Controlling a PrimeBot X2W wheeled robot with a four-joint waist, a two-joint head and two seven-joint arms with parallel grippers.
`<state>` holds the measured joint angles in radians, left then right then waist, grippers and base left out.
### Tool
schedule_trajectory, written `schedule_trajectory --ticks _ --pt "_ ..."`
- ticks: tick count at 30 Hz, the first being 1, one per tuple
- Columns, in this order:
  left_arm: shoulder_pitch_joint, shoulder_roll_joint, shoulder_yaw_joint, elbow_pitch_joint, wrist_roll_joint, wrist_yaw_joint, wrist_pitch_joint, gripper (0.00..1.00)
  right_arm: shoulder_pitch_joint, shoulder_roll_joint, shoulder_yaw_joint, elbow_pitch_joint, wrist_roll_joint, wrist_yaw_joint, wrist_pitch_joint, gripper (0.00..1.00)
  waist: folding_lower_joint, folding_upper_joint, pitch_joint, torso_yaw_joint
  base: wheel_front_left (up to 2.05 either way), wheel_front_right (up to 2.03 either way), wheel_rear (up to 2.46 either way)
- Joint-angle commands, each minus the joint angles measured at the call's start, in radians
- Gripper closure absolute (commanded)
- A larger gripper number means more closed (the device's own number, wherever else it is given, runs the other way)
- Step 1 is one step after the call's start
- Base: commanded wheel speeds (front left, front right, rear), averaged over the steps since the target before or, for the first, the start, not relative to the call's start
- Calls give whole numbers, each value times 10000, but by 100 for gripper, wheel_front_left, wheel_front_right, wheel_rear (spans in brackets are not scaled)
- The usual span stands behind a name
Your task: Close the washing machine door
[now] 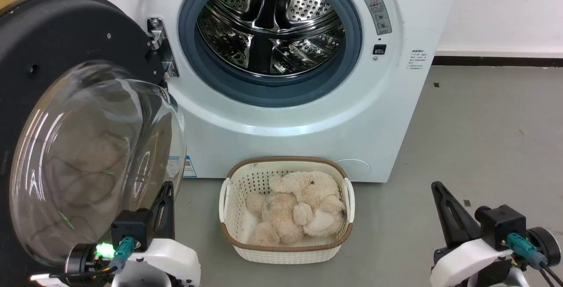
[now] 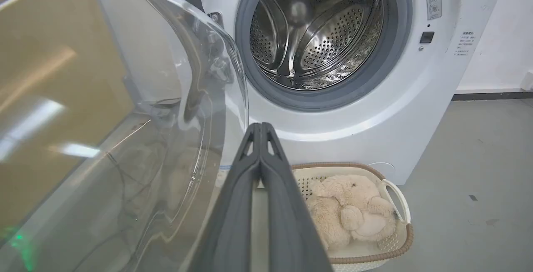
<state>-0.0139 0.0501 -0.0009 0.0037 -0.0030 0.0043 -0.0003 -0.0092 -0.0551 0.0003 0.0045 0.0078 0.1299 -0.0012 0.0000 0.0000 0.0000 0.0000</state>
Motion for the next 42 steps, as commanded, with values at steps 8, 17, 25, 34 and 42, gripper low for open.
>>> schedule_trajectory --ticks 8,17,25,34,42 --pt "139 1 9 -37 30 -43 3 100 92 49 -3 -45 -78 8 12 100 0 0 0 0 0 0 0" --pt "139 1 9 -37 30 -43 3 100 92 49 -3 -45 -78 8 12 100 0 0 0 0 0 0 0" --pt "-4 0 -18 14 -9 49 -35 0 0 -1 -32 17 27 0 -35 0 0 0 4 0 0 0 0" --pt "-21 0 -126 12 -21 302 -223 0 11 2 -201 16 177 1 -222 0 0 0 34 9 0 0 0" --pt "-107 33 -231 -49 10 499 -390 100 14 6 -373 7 298 1 -389 0 0 0 68 79 0 0 0"
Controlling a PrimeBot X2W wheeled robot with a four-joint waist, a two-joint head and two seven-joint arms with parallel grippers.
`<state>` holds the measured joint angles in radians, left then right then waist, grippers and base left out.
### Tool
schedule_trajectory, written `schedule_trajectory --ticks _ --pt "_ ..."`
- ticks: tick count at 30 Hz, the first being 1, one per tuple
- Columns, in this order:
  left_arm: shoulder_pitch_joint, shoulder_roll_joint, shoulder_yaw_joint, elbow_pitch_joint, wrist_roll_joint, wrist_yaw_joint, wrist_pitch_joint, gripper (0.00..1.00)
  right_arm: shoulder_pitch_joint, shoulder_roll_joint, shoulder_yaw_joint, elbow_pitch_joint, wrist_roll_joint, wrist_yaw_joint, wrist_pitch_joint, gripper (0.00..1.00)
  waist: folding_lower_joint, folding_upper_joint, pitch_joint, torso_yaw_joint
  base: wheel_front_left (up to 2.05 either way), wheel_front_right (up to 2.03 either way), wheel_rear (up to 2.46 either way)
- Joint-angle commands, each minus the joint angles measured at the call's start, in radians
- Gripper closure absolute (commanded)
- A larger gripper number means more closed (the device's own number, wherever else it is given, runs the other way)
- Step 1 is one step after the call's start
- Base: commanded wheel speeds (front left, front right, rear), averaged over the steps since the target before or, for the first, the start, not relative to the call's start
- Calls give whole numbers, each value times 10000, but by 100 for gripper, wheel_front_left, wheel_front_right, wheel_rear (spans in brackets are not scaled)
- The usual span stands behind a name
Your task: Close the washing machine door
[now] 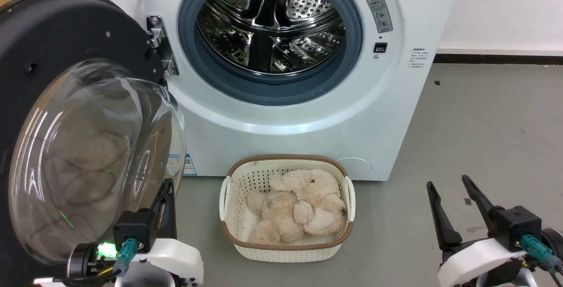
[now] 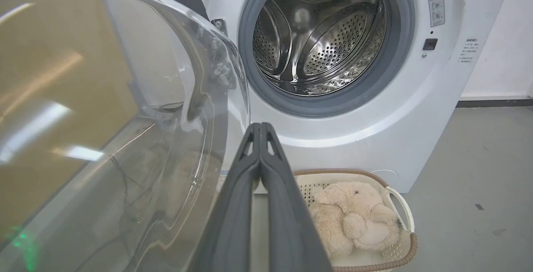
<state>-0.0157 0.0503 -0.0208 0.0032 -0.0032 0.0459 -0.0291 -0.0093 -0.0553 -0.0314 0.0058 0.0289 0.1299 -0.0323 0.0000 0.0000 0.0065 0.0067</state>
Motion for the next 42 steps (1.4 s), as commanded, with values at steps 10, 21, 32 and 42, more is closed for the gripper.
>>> schedule_trajectory --ticks 10,21,32,42 --pt "-493 179 -114 -409 3 240 -311 100 3 12 -260 -8 188 2 -286 0 0 0 71 282 0 0 0" --pt "-1311 341 -85 -1157 -162 157 -541 100 24 16 -500 -1 300 3 -515 0 0 0 144 894 0 0 0" --pt "-2350 216 510 -1586 -742 -268 -771 100 34 21 -756 7 355 3 -744 0 0 0 232 1822 0 0 0" --pt "-3269 110 1570 -1892 -1344 -778 -959 100 -44 24 -777 95 318 4 -931 0 0 0 415 2517 0 0 0"
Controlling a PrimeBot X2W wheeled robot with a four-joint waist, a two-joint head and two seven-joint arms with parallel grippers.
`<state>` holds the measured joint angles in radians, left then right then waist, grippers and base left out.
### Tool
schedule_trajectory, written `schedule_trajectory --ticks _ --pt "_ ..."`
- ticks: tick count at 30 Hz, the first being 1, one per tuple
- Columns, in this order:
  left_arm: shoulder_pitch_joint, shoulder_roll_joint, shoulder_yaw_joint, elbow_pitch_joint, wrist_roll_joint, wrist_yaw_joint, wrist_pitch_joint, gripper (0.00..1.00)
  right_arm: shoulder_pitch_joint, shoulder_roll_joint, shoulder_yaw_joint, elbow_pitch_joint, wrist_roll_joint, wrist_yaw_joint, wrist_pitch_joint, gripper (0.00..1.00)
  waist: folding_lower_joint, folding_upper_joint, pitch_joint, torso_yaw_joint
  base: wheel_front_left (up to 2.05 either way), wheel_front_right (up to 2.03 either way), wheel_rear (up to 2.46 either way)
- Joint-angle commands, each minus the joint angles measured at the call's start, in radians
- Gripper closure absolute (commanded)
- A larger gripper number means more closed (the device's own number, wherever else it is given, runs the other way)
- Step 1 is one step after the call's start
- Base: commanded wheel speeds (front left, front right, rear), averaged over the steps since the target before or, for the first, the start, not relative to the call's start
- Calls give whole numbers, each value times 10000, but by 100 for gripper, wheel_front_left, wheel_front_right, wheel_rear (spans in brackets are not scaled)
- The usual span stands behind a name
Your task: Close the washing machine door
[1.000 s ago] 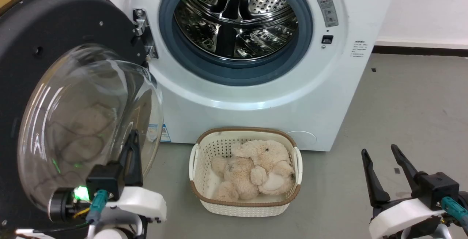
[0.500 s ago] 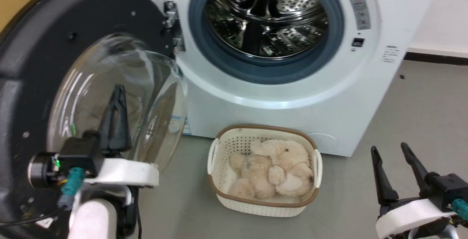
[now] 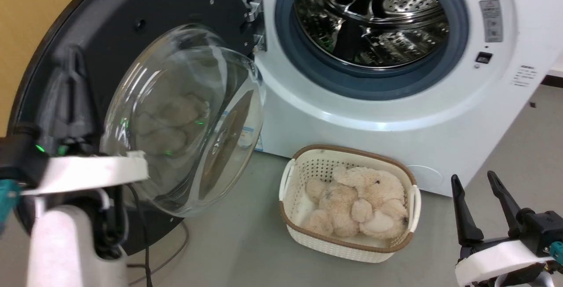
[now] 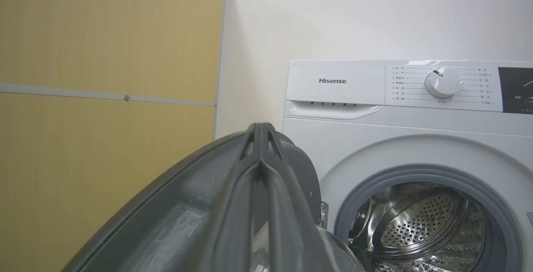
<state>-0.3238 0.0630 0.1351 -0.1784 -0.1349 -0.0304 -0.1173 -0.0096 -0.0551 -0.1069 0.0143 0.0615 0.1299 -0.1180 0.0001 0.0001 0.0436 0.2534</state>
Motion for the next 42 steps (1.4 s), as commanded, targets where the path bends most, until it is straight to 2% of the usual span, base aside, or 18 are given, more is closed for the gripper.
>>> schedule_trajectory --ticks 1,11,20,26,34,42 --pt "-280 -19 147 -111 -120 -65 -98 100 -63 23 -6 33 -20 4 -95 0 -1 -1 65 104 0 0 0" --pt "-1077 279 1399 -55 -1409 -362 -305 100 -191 27 26 216 -13 4 -303 0 -1 -1 201 600 0 0 0" --pt "-1814 863 2904 1003 -3723 -418 406 100 -135 31 -168 273 58 5 -491 0 -1 -1 286 991 0 0 0" --pt "-2033 1021 3650 1904 -5438 -387 1460 100 -98 33 -345 267 24 5 -616 0 -1 -1 394 1258 0 0 0" --pt "-1960 1077 4111 3362 -7769 -240 3775 100 -156 36 -529 241 -50 6 -782 0 -1 -1 598 1614 0 0 0" --pt "-1464 1128 3815 4157 -9065 -664 5686 100 -86 40 -874 164 -102 6 -949 0 -1 -1 831 1952 0 0 0"
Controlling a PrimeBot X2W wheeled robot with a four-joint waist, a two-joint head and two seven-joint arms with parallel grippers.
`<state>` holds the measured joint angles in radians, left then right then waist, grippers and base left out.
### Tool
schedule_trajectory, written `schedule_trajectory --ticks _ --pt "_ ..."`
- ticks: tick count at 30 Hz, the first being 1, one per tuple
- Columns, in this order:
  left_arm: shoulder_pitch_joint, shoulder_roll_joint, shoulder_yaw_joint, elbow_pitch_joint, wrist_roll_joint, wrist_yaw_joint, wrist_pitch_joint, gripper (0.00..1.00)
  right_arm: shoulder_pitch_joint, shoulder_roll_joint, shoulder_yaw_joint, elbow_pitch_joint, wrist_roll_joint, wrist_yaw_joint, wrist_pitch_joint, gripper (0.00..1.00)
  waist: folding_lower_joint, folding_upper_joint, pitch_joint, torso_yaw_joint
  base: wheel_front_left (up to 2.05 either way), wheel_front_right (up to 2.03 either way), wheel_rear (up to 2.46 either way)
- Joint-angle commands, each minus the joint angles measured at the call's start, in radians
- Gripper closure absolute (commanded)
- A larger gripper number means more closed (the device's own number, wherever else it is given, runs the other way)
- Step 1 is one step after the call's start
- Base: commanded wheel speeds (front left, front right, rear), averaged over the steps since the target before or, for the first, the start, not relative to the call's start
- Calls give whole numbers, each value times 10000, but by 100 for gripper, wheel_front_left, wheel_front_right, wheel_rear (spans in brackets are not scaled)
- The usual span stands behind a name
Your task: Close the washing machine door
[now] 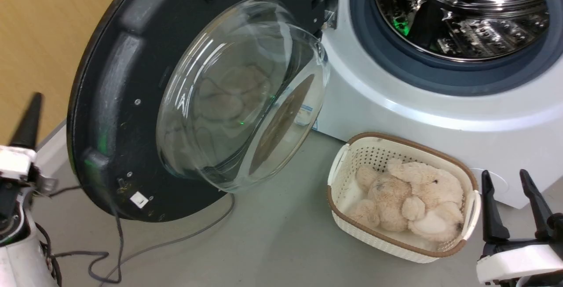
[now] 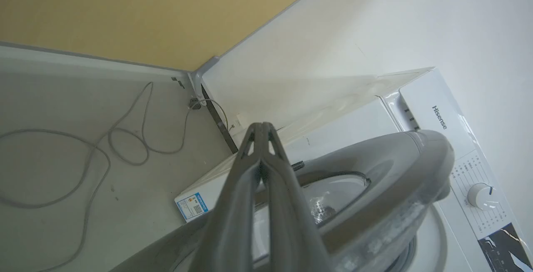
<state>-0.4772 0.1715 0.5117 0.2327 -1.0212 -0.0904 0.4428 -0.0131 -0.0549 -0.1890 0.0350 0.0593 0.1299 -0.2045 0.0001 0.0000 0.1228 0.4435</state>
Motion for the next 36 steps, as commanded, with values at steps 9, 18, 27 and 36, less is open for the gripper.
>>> schedule_trajectory --ticks 9,18,27,36 --pt "814 24 -753 -614 -1734 -242 1782 100 -31 41 -393 -81 -85 7 -272 0 -1 0 262 444 0 0 0" --pt "1595 -19 -1802 -1808 -3422 -341 3263 100 -116 45 -575 -46 -42 8 -459 0 -1 0 410 840 0 0 0" --pt "2371 -197 -3869 -3739 -4061 -402 4191 100 -86 47 -813 8 107 8 -573 0 -1 0 378 950 0 0 0" --pt "2239 -551 -5782 -4394 -4057 -402 3645 100 -274 47 -557 -10 142 8 -573 0 -1 0 392 -50 0 0 0"
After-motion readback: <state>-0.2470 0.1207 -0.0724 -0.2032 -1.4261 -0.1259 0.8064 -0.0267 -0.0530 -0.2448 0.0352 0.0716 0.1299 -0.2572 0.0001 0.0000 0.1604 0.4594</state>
